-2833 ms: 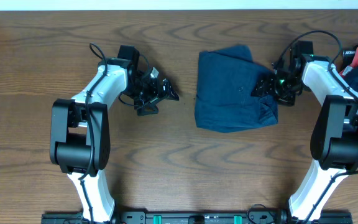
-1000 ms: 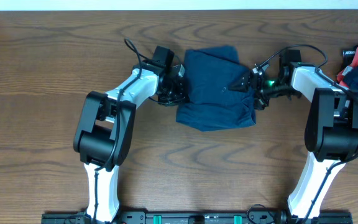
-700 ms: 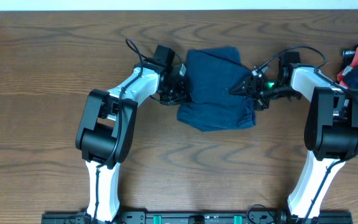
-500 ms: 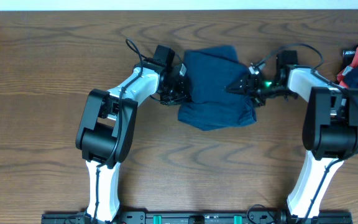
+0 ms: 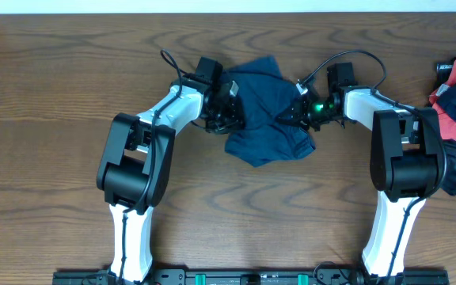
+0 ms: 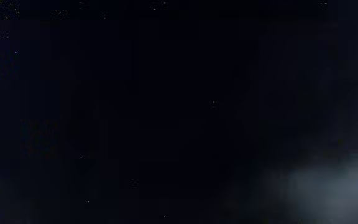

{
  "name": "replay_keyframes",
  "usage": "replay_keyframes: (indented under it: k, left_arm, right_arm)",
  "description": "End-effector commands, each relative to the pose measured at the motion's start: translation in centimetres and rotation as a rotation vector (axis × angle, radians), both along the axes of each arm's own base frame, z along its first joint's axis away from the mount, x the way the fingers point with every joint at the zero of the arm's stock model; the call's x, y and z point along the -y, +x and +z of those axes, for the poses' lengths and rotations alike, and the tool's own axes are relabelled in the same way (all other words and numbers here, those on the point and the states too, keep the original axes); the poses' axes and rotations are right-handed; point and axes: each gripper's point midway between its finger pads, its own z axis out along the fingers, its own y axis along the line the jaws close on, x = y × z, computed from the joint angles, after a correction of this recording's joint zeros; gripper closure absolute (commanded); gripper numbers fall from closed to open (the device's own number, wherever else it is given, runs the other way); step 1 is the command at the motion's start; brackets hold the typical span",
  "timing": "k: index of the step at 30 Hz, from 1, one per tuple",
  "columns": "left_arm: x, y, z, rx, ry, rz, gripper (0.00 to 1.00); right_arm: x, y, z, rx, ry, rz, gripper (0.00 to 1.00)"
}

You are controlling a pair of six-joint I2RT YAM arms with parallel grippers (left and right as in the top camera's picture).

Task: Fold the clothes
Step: 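Carry the folded shorts with the right gripper onto the right-side pile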

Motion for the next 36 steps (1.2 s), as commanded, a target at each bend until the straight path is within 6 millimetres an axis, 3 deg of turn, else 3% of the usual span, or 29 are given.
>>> replay_keyframes:
  k: [1,4,8,10,16,21,26,30,36]
  left_arm:
    - [-2.5,-4.4,-7.8,-0.169,0.200,0.002,0.33]
    - [-2.5,-4.4,-7.8,-0.168,0.200,0.003,0.20]
    - [-2.4,-4.3,-7.8,-0.164,0.198,0.003,0.01]
    - [-2.4,-4.2,-7.8,-0.162,0.198,0.003,0.02]
    - [-2.4,-4.1,-7.8,-0.155,0.195,0.004,0.02]
    - [-2.4,-4.1,-7.8,-0.161,0.195,0.014,0.02]
    - [-2.3,-3.8,-7.8,-0.155,0.192,0.020,0.02]
    - [-2.2,-3.7,-7.8,-0.151,0.190,0.021,0.02]
    - [-2.5,-3.3,-7.7,-0.145,0.184,0.038,0.02]
  right_arm:
    - [1.4,-0.3,-1.5,-0.007,-0.102,-0.015,0.99]
    - [4.0,0.5,-0.3,0.017,-0.190,-0.044,0.99]
    - [8.3,1.2,2.6,0.060,-0.357,-0.053,0.99]
    - [10.6,1.6,4.8,0.085,-0.457,-0.055,0.99]
    - [14.0,2.4,12.6,0.192,-0.580,-0.070,0.99]
    - [15.5,2.8,18.6,0.276,-0.623,-0.106,0.99]
    - [16.0,2.8,22.7,0.324,-0.650,-0.116,0.99]
    - [16.2,2.5,24.8,0.343,-0.659,-0.124,0.99]
    - [16.3,2.3,25.7,0.350,-0.666,-0.129,0.99]
